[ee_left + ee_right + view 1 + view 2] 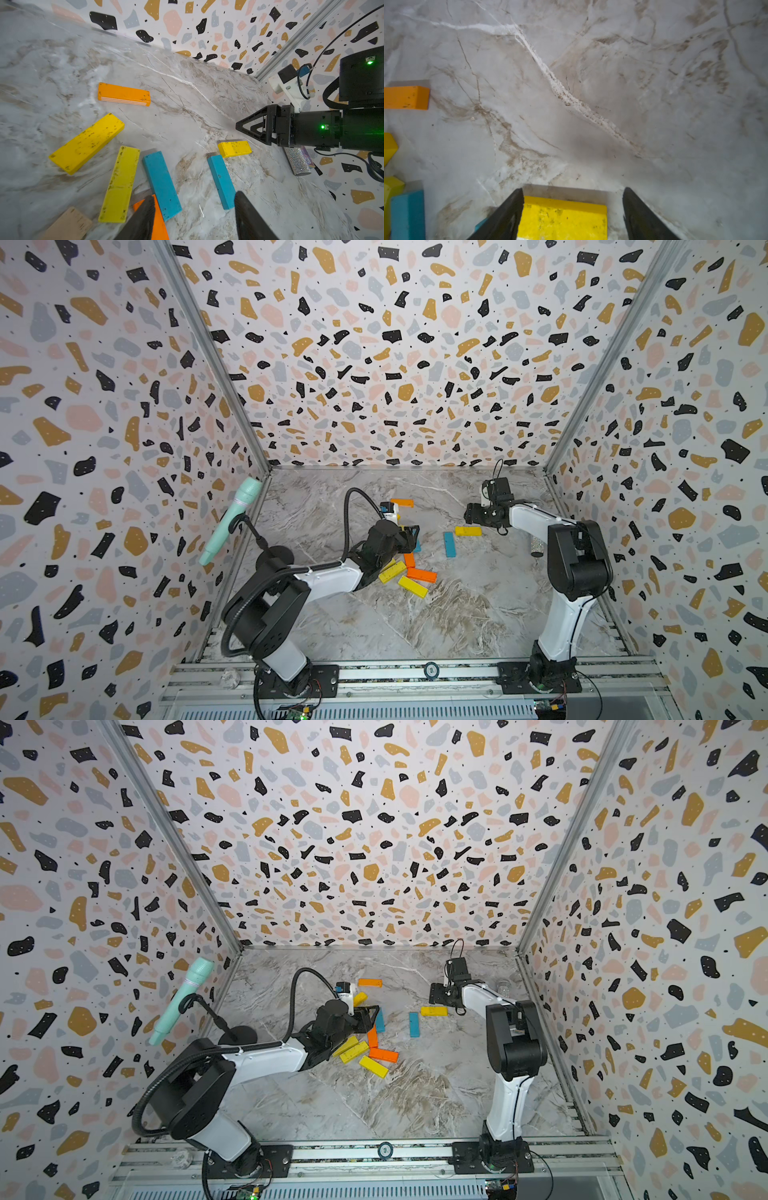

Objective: Assemble the number 6 with building blocks
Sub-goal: Assemble the building block at the center of the board.

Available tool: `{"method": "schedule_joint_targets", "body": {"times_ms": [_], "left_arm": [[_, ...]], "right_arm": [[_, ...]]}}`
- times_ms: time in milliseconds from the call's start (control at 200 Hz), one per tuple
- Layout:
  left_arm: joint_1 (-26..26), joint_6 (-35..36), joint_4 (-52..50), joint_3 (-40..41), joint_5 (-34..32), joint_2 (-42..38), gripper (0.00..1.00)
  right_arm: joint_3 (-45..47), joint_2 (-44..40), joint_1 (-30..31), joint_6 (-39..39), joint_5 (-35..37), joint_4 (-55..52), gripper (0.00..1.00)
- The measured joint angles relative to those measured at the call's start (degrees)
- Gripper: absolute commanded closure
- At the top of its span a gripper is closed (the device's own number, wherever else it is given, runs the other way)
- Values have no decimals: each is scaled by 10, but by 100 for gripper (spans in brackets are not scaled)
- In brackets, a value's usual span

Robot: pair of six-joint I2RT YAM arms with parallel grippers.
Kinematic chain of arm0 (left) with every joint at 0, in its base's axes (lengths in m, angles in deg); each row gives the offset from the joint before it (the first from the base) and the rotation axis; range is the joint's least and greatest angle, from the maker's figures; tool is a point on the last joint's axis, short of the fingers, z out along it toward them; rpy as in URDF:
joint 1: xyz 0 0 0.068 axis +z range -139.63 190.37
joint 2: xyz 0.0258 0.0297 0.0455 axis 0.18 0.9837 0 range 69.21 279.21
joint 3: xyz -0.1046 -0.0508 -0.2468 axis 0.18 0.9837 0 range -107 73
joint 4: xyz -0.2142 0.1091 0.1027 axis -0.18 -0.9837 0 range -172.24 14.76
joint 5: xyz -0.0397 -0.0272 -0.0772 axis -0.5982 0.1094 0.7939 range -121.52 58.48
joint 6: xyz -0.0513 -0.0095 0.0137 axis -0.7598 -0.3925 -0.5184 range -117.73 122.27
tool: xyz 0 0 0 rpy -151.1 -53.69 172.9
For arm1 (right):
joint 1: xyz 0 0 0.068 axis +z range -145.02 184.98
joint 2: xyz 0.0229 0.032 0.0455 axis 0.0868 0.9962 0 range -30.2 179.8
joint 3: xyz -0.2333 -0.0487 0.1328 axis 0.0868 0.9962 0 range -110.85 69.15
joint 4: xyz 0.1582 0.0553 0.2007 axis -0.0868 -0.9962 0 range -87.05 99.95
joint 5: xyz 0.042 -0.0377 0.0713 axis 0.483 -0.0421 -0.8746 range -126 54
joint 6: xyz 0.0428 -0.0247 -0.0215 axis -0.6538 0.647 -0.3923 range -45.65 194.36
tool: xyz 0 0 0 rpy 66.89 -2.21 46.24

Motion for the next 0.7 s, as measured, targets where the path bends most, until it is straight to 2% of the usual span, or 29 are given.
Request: {"method": "schedule_joint_targets", "body": {"times_ms": [275, 701], "left_arm": [[-22, -19, 13, -30, 27, 78, 47], [-28, -23, 26, -34, 41, 101, 47]], "right_arm": [[-33, 39, 12, 6, 13, -16, 22], [-28, 45, 35, 20, 36, -27, 23]]}}
